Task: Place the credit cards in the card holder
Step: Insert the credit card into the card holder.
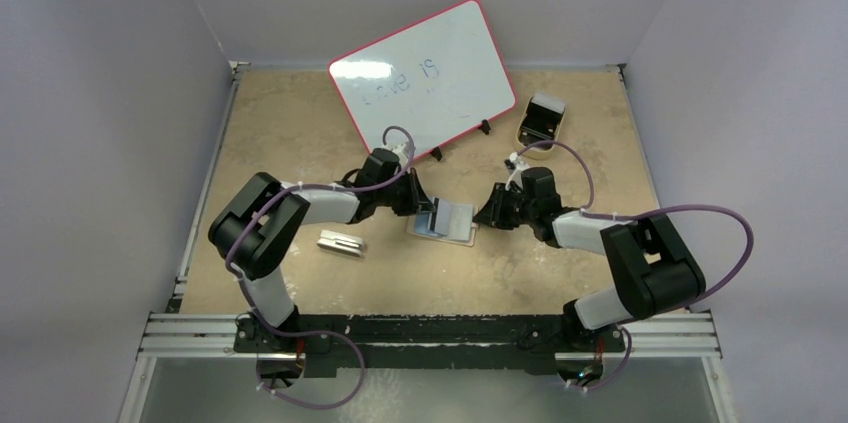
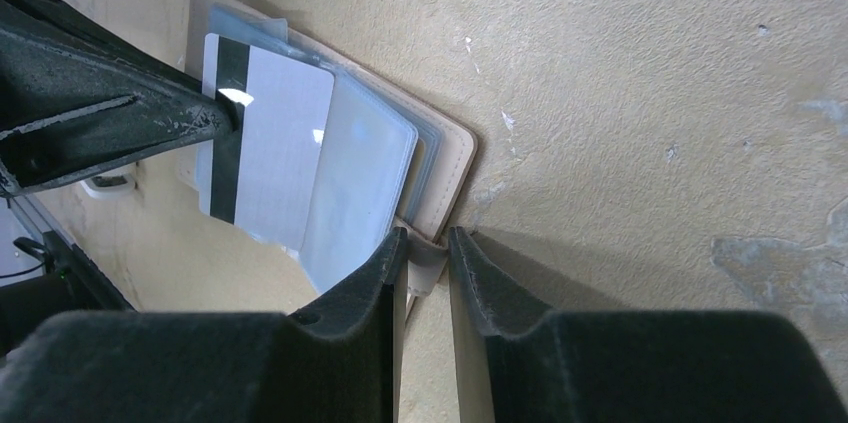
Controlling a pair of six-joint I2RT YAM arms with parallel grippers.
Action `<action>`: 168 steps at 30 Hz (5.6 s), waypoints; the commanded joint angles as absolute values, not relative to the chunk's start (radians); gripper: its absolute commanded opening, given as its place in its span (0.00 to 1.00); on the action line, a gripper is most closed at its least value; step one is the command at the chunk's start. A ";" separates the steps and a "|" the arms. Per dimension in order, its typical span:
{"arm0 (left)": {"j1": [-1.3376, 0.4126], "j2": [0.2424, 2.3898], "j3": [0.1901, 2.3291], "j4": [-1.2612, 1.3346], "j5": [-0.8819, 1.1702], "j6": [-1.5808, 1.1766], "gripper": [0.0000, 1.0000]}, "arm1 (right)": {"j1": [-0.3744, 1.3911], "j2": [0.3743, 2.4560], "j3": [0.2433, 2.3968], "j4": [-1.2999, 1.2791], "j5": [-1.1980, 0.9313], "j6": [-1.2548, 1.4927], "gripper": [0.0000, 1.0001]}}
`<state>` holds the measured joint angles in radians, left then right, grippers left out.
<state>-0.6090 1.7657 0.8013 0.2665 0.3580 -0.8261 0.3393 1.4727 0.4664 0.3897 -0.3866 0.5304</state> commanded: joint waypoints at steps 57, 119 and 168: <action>-0.745 1.817 0.812 0.378 0.215 -0.912 0.06 | 0.339 1.444 0.465 0.417 -0.399 0.535 0.22; -0.776 1.772 0.758 0.507 0.176 -1.102 0.44 | 0.355 1.471 0.434 0.492 -0.411 0.581 0.24; -0.841 1.761 0.836 0.307 0.087 -1.184 0.47 | 0.364 1.475 0.430 0.497 -0.377 0.584 0.25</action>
